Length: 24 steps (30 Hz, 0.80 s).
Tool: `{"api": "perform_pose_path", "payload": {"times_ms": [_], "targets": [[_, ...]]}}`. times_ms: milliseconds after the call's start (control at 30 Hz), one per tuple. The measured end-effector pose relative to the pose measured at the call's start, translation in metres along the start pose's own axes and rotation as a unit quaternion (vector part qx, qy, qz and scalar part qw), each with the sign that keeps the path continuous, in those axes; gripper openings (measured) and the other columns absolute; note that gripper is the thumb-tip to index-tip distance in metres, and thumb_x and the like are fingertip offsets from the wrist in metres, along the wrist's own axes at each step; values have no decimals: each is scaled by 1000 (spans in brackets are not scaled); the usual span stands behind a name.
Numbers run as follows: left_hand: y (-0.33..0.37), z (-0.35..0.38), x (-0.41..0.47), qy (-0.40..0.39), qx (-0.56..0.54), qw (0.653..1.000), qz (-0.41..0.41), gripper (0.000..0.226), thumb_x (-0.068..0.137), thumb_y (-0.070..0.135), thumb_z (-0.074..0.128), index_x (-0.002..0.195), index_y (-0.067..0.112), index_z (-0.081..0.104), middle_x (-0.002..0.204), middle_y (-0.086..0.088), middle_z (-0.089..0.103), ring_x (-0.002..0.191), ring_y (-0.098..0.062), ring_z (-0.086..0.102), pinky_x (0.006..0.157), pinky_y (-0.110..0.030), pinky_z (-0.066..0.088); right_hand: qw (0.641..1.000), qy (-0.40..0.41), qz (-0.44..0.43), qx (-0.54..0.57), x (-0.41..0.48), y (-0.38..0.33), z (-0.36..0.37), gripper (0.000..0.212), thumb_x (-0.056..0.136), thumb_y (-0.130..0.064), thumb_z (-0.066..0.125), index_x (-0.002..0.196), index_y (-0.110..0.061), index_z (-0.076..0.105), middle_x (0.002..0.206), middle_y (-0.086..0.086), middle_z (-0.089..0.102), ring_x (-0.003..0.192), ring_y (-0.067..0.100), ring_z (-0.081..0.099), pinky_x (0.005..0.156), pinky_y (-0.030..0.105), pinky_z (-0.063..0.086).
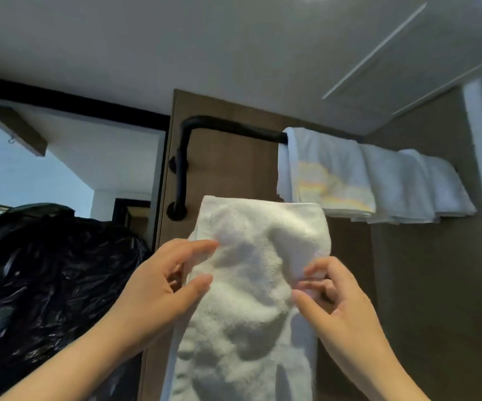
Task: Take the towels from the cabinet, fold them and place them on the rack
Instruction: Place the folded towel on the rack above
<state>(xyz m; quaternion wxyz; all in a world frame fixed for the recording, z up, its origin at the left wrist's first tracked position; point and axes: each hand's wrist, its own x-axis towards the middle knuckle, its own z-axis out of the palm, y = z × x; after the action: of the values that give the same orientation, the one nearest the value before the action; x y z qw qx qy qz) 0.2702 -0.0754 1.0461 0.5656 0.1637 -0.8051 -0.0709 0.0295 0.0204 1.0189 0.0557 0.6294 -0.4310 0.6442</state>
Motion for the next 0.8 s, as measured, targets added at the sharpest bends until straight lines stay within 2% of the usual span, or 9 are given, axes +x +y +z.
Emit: {"api": "perform_pose_path", "payload": {"times_ms": [67, 167, 300, 367, 433, 533, 600, 733, 800], "targets": [[8, -10, 13, -2, 22, 999, 30, 41, 86, 32, 67, 121, 49, 56, 118, 33, 54, 111, 14, 52, 83, -10, 45, 999, -13, -28, -34, 10, -17, -4, 38, 81, -11, 73, 99, -42, 63, 111, -11, 57, 96, 6, 64, 82, 20, 54], [20, -21, 33, 6, 39, 997, 65, 43, 86, 29, 68, 123, 47, 55, 117, 35, 52, 112, 15, 51, 82, -3, 43, 991, 4, -69, -110, 26, -33, -12, 45, 82, -15, 73, 117, -39, 60, 115, -14, 49, 87, 8, 60, 73, 18, 50], [33, -32, 58, 20, 50, 995, 88, 48, 88, 31, 65, 133, 40, 52, 117, 34, 51, 110, 14, 50, 85, -12, 44, 961, 31, -141, -235, 50, -48, -24, 55, 82, -32, 68, 135, -29, 56, 119, -12, 46, 66, 10, 55, 69, 10, 42], [35, -36, 70, 29, 59, 993, 94, 50, 88, 31, 65, 135, 39, 51, 120, 33, 49, 109, 15, 48, 88, -15, 44, 943, 33, -175, -283, 64, -52, -26, 63, 82, -43, 66, 140, -23, 53, 121, -6, 47, 62, 5, 53, 77, 18, 45], [35, -38, 83, 40, 71, 992, 99, 51, 88, 31, 65, 136, 39, 49, 121, 33, 47, 107, 15, 48, 88, -15, 45, 927, 34, -201, -313, 79, -52, -26, 73, 82, -55, 62, 144, -20, 48, 129, -1, 47, 78, 1, 56, 82, 28, 51], [37, -39, 107, 48, 97, 988, 112, 53, 88, 34, 65, 137, 39, 47, 120, 34, 44, 107, 18, 46, 86, -12, 41, 918, 47, -213, -331, 106, -50, -24, 84, 78, -67, 50, 148, -21, 42, 144, 1, 41, 118, 18, 55, 93, 33, 49], [38, -42, 127, 55, 114, 985, 120, 56, 86, 33, 67, 139, 35, 47, 125, 25, 47, 109, 12, 48, 90, -13, 39, 917, 51, -220, -330, 129, -47, -23, 83, 80, -65, 56, 149, -22, 39, 145, 0, 40, 123, 18, 52, 97, 35, 49], [38, -48, 166, 73, 130, 980, 128, 57, 85, 30, 70, 139, 31, 49, 129, 11, 52, 114, -8, 54, 98, -29, 46, 925, 59, -229, -297, 177, -43, -26, 79, 81, -59, 65, 148, -24, 42, 139, 0, 44, 108, 18, 55, 93, 41, 50], [40, -50, 187, 84, 152, 976, 128, 58, 83, 35, 70, 137, 34, 50, 131, 11, 54, 109, -7, 55, 95, -29, 47, 925, 62, -238, -291, 200, -42, -25, 78, 82, -60, 63, 148, -25, 42, 135, -1, 45, 92, 13, 50, 89, 41, 51]]}}
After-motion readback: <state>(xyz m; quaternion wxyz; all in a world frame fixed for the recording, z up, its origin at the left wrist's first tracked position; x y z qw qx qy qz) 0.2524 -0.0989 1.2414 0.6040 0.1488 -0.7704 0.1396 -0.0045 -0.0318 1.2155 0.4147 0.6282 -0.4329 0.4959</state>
